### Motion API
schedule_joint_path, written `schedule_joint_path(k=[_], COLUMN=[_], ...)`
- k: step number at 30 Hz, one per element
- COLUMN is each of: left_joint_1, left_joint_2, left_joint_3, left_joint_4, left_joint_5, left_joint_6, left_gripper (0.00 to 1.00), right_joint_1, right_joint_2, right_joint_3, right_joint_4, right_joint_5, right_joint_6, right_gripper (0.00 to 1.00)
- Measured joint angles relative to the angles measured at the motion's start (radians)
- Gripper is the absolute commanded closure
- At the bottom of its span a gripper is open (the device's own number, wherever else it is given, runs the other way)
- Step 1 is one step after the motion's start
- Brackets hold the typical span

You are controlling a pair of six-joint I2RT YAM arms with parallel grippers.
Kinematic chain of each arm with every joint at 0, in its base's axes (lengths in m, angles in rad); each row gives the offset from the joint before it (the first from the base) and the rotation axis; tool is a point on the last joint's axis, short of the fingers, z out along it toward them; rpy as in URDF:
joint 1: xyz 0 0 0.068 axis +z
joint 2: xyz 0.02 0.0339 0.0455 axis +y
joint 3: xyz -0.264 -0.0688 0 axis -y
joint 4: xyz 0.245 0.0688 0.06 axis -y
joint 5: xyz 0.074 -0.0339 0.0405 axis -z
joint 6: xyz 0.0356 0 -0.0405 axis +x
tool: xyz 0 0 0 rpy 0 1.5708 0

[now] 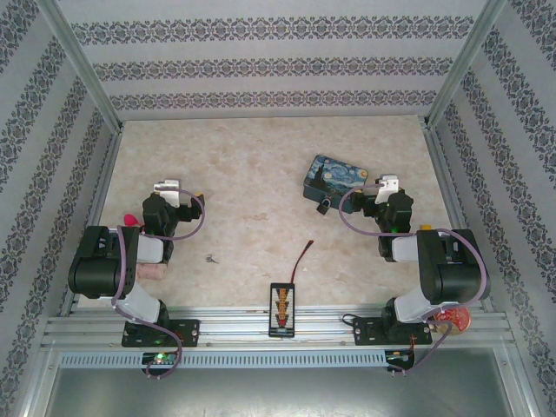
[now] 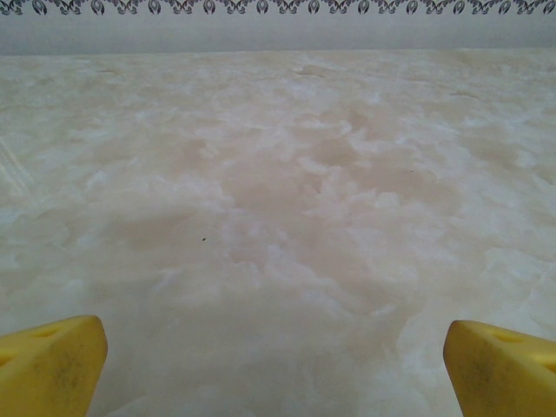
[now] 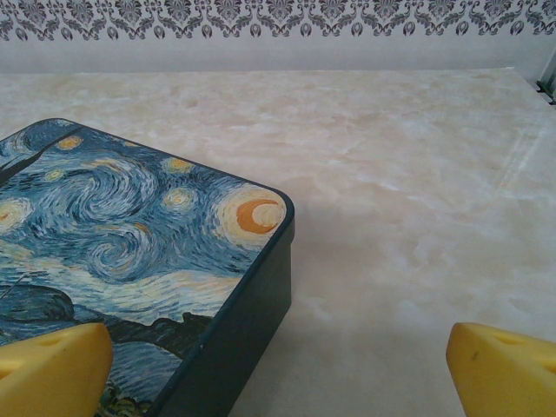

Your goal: Unlock the padlock with the key

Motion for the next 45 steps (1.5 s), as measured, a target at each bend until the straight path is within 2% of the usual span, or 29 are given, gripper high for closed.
schedule_joint_path(k=[9, 16, 21, 27, 29, 32, 35, 40, 45], left_joint_1=[0.000, 0.000, 0.000, -0.018, -0.051, -0.148, -0.254, -0.388, -0.501], left_joint_2=[-0.014, -0.178, -0.322, -0.360, -0.356, -0.323, -0.244, -0.026, 0.199], left_joint_3=[0.005, 0.065, 0.076, 0.201, 0.236, 0.290, 0.357, 0.517, 0.735], left_joint_4=[-0.040, -0.220, -0.302, -0.446, -0.475, -0.512, -0.536, -0.572, -0.645], left_joint_5=[0.008, -0.001, -0.023, -0.019, -0.023, -0.039, -0.048, -0.027, 0.008], left_joint_6=[0.000, -0.003, -0.064, -0.235, -0.288, -0.359, -0.431, -0.542, -0.585], left_gripper=[0.01, 0.01, 0.01, 0.01, 0.01, 0.01, 0.01, 0.01, 0.01], right_joint_1=[0.000, 0.000, 0.000, 0.000, -0.001, -0.006, -0.009, -0.010, -0.010], right_joint_2=[-0.012, -0.125, -0.245, -0.370, -0.385, -0.373, -0.333, -0.254, -0.169], right_joint_3=[0.004, 0.032, 0.079, 0.192, 0.235, 0.303, 0.360, 0.381, 0.402], right_joint_4=[-0.029, -0.148, -0.328, -0.627, -0.731, -0.880, -0.987, -1.052, -1.074], right_joint_5=[0.010, 0.060, 0.138, 0.242, 0.261, 0.250, 0.184, 0.038, -0.071], right_joint_6=[0.001, 0.012, 0.073, 0.224, 0.288, 0.364, 0.416, 0.488, 0.528], right_gripper=[0.02, 0.02, 0.02, 0.02, 0.02, 0.02, 0.02, 0.03, 0.13])
